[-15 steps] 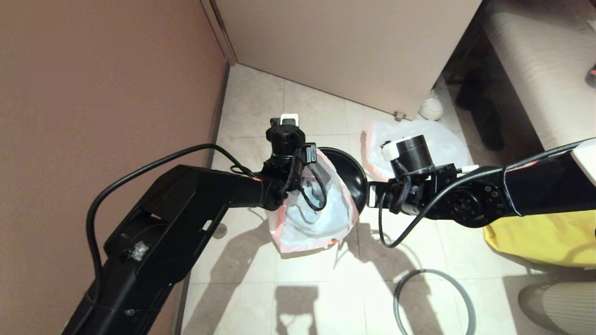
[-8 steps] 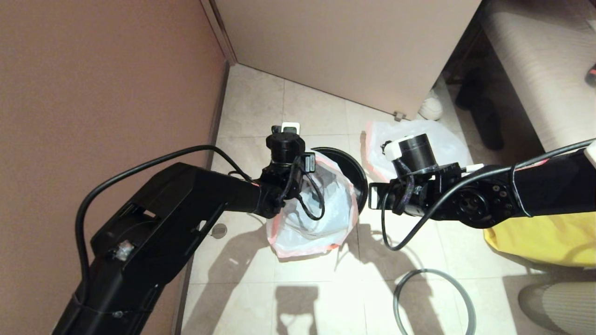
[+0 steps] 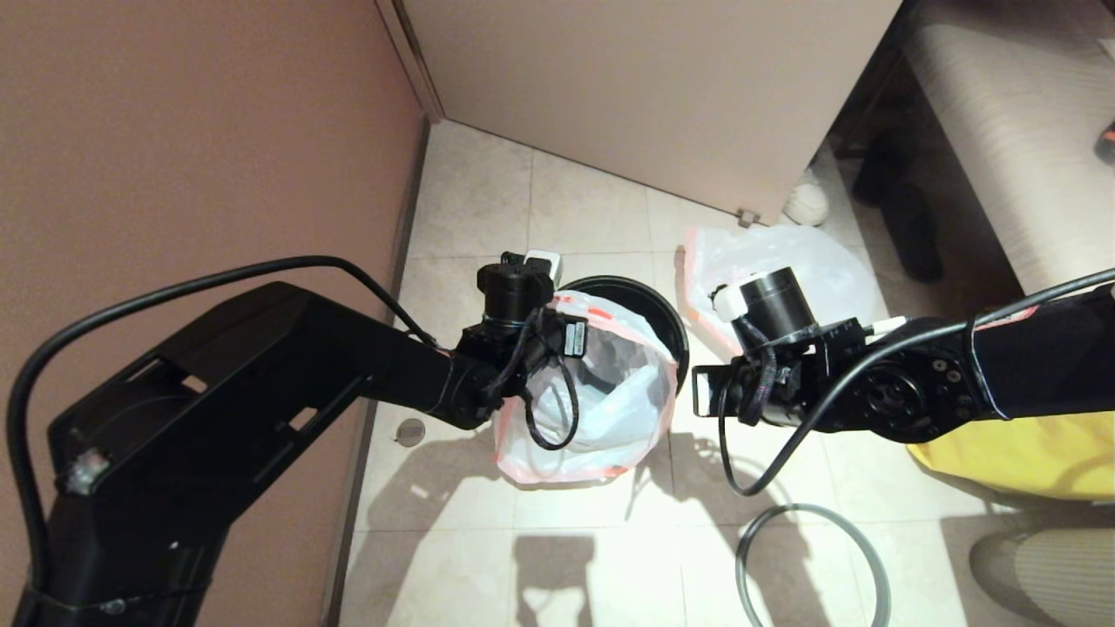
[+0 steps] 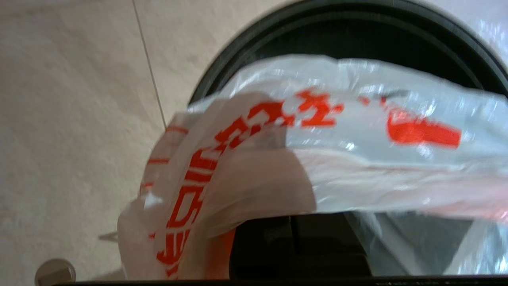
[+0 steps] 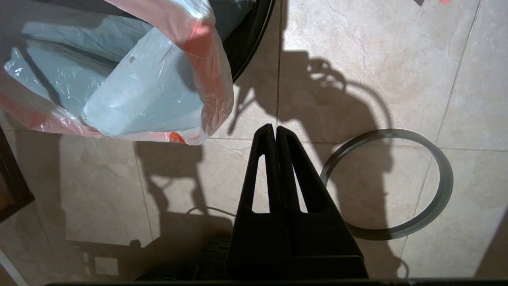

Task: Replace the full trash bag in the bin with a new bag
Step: Put the new garbage bag on the trash can

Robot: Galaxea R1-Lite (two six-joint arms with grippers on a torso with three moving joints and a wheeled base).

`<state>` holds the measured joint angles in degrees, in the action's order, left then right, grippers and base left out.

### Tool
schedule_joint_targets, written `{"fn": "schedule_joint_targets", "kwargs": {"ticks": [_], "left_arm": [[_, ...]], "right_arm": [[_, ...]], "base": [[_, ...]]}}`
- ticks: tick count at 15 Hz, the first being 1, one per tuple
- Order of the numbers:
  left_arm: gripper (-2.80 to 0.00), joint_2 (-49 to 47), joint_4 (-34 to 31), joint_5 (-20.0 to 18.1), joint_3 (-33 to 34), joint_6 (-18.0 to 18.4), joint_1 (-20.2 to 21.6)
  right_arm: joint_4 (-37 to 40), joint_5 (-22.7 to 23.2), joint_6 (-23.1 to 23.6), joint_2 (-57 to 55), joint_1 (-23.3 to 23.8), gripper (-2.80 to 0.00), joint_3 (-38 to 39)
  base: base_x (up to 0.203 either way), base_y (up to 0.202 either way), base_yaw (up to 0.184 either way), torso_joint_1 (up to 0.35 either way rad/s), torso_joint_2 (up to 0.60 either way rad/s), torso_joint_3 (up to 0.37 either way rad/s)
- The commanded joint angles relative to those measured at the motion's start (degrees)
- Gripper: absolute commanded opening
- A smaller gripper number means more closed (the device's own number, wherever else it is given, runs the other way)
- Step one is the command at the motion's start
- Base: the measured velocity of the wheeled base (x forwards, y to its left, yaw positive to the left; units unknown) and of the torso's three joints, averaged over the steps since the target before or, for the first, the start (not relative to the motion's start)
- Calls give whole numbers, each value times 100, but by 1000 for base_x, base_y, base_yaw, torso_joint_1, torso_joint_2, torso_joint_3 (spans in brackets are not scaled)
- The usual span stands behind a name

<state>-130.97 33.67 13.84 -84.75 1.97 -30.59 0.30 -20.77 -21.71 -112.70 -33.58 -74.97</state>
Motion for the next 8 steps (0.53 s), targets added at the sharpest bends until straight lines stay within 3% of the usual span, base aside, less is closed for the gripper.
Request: {"fn": "schedule_joint_targets", "kwargs": {"ticks": [1,4,6,8], "left_arm": [[-280,202,-281,-71,188,-11,23],[-280,378,-329,-46,831,-52,-82],[-280,705,-509,106,1243,-682,-281],[-280,1013,-1480,192,1329,-1437,-463]], "right_arm": [[21,-15,-15,70,-26,-280,49],[14,-23,-9,159,-26,-280,212],[-2,-23,-17,166,-17,-280,310],[-4,-23,-17,124,-9,-280,323]], "base": [[0,0,0,0,0,0],[0,0,0,0,0,0],[0,0,0,0,0,0],[0,0,0,0,0,0]]}}
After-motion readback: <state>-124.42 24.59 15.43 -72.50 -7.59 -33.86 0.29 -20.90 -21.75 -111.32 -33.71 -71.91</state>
